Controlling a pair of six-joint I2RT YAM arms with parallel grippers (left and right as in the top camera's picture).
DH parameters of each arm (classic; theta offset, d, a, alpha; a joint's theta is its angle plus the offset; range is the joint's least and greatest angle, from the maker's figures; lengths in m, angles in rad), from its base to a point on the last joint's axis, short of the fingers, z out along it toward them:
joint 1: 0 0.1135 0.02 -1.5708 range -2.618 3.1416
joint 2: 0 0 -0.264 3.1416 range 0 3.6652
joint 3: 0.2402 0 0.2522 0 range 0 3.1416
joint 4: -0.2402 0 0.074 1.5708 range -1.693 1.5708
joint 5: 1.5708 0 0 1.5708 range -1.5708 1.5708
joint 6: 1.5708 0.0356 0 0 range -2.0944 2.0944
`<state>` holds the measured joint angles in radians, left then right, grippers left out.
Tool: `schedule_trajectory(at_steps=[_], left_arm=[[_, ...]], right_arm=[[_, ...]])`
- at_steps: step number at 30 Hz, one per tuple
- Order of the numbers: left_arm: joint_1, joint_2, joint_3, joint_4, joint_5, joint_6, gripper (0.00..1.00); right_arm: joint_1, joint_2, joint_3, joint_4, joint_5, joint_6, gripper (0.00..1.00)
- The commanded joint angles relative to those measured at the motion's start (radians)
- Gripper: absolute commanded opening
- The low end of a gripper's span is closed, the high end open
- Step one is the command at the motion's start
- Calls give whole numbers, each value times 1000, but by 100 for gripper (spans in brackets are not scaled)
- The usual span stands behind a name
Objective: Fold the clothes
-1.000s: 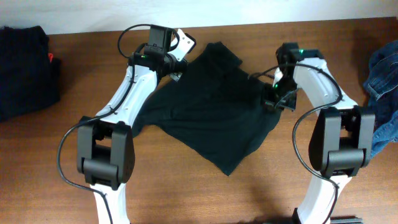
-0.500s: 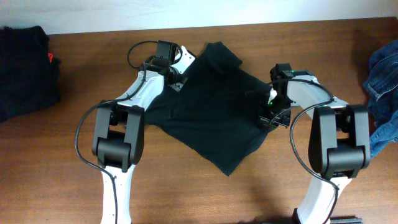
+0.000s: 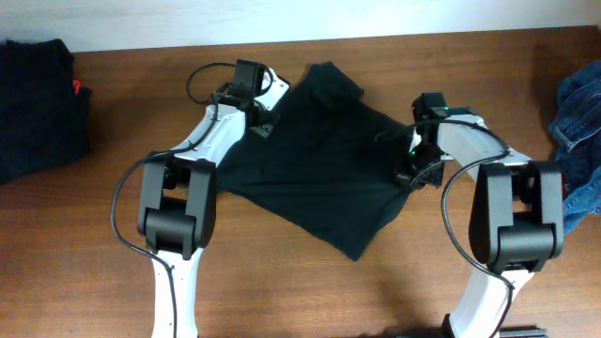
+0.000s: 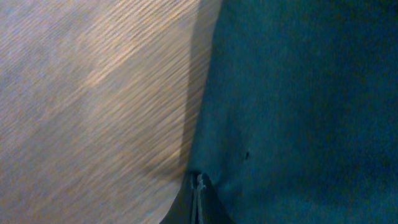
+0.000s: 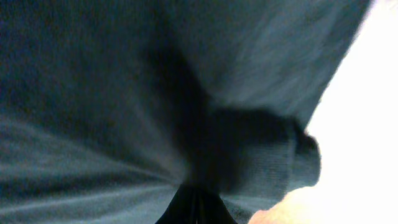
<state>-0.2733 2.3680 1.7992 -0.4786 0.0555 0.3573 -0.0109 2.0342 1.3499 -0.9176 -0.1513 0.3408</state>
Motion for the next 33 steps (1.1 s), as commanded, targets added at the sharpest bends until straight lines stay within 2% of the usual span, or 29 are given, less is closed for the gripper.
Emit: schedule_trajectory(at_steps=[1, 10, 16, 21, 26, 33], left_arm=[[56, 56, -18, -62, -71, -85, 0], [122, 56, -18, -203, -62, -215, 0], [134, 53, -17, -303, 44, -217, 0], [132, 37, 11, -410, 79, -279, 0], [127, -76, 59, -474, 171, -286, 0], [98, -293, 63, -540, 169, -347, 0]], right_arm=[[-50, 27, -26, 49, 115, -69, 4], [-96, 27, -26, 206, 111, -198, 4], [-94, 27, -26, 336, 96, -241, 4], [-94, 27, -26, 405, 95, -266, 4], [-94, 27, -22, 477, 96, -267, 4], [-94, 26, -14, 518, 40, -290, 4]])
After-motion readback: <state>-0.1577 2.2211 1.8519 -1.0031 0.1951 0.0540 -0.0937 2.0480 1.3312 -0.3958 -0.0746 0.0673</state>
